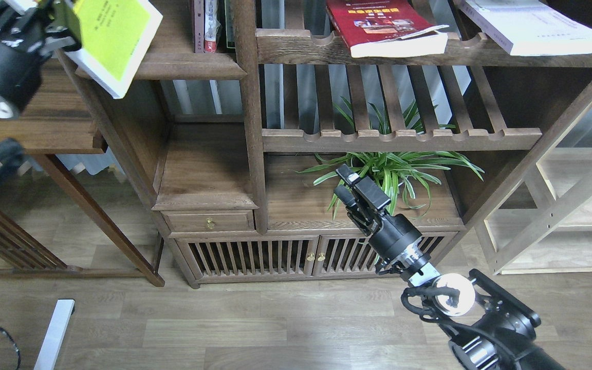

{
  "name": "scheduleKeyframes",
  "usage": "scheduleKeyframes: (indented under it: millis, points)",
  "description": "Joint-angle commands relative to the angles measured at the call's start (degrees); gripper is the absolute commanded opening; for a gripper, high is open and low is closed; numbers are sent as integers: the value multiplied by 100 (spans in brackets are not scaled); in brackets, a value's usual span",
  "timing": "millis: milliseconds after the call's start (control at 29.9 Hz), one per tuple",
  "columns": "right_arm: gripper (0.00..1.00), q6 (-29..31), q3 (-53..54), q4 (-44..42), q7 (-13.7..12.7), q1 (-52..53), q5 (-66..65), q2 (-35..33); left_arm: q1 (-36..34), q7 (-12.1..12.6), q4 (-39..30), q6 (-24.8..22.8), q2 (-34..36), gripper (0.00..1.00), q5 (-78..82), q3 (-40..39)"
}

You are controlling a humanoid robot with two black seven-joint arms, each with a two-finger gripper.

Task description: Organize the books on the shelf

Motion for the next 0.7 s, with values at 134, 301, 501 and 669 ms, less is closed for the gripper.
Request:
scheduleKeyframes:
  millis: [134, 301, 501, 669]
  points:
    - [86, 0, 108, 29, 12, -98, 26, -416, -1156, 4, 486, 1223, -115, 0, 316, 1058]
    - [86, 0, 144, 21, 12, -317, 43, -566, -1579, 4, 794, 1567, -115, 0, 316, 1428]
    - [86, 0, 135, 21, 21, -449, 52, -548, -1860, 4, 1146, 1690, -132, 0, 324, 1648]
    - [86, 0, 126, 21, 21, -458, 52, -522, -2115, -14, 1559, 1690, -159, 1, 316, 1754]
